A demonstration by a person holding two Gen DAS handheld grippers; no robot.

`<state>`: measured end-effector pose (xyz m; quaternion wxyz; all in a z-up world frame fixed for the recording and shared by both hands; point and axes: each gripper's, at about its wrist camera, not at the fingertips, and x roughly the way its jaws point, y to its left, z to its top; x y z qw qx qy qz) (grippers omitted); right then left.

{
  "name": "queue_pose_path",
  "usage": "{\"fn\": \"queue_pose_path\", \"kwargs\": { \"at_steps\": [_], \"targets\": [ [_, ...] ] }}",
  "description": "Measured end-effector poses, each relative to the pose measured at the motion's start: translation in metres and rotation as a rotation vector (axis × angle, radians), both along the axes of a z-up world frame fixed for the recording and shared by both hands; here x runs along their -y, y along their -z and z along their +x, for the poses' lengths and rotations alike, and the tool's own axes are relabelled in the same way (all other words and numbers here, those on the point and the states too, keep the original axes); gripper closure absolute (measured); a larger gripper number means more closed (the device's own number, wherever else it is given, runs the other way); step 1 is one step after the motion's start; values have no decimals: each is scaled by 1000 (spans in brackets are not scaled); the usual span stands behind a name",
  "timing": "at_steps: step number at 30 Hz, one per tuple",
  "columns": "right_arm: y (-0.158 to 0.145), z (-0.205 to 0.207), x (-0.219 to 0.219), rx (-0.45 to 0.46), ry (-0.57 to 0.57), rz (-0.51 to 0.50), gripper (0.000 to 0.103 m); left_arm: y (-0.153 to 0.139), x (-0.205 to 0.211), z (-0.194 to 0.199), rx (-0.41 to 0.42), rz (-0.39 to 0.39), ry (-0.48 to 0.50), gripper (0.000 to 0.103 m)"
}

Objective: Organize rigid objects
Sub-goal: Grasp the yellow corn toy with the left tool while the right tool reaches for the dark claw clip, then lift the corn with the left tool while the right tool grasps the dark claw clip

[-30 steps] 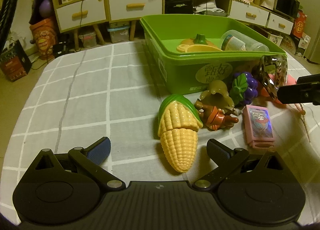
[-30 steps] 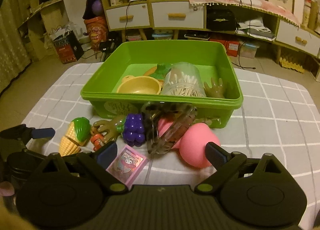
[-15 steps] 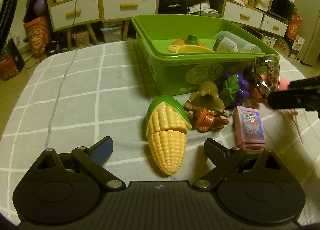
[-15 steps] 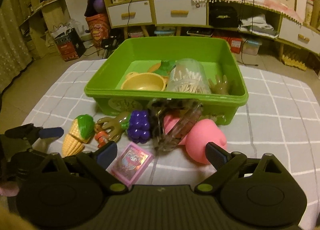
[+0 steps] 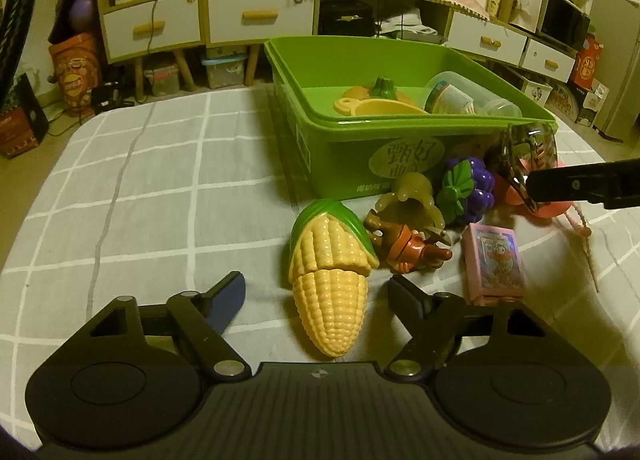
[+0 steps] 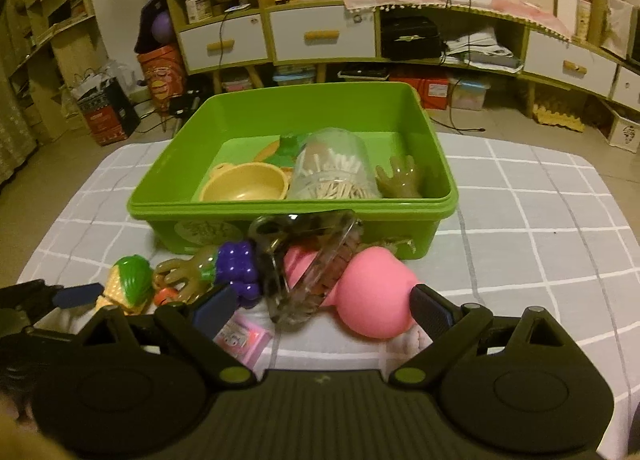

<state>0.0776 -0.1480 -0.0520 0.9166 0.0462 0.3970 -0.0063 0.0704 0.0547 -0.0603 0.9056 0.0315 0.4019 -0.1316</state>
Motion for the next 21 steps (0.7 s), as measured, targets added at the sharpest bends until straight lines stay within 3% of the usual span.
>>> {"fn": "queue_pose_path", "kwargs": {
  "at_steps": [8, 12, 14, 16, 21],
  "targets": [
    [0, 4, -6, 33, 56, -44, 43, -1, 2, 0, 3, -11, 2, 33],
    [-1, 4, -9, 47, 85, -78, 55, -1, 3, 0, 10, -7, 10, 38],
    [-4, 2, -8, 60, 102, -73, 66, -2, 5, -1, 14, 1, 15, 44],
    [-7, 2, -8, 65, 116, -90, 87, -2, 7, -1, 17, 8, 20, 48],
    [-12, 2, -2, 68, 103, -40, 103, -3, 9, -2, 19, 17, 20, 56]
  ]
}}
